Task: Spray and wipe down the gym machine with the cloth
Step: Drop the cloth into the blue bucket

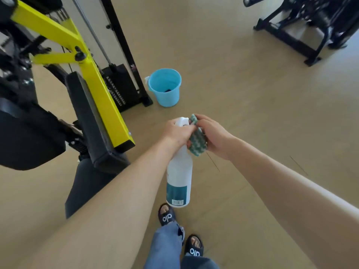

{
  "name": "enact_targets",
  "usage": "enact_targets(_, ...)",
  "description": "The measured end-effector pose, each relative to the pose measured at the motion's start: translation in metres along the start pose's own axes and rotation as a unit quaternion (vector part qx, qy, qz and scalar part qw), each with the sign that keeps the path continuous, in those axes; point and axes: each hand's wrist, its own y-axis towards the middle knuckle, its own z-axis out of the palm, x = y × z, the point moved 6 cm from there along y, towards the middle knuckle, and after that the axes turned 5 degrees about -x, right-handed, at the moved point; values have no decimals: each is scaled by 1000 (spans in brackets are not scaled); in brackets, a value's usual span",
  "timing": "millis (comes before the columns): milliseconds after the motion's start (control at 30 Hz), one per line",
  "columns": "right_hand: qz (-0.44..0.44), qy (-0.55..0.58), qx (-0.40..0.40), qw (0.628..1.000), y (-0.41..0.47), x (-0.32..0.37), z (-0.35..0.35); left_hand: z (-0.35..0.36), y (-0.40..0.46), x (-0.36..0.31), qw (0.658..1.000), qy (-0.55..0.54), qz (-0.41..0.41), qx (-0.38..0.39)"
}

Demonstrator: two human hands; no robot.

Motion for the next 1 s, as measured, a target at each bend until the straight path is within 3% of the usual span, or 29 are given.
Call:
enact_targets(233,-49,-145,-29,988,91,79,-44,19,100,-61,999,31,13,30)
enact_targets(433,-112,-372,-65,919,191,141,-85,28,206,-106,997,70,20,32)
enact_targets(600,-111,-357,-33,927,256,191,-82,17,270,-145,996,86,12,3)
enact_targets(767,-53,-326,45,943,336,236,-72,7,343,-168,995,79,-21,-52)
enact_targets(1000,-11,-290,117,950,466,279,-55,9,450,-177,985,-1,-77,-152)
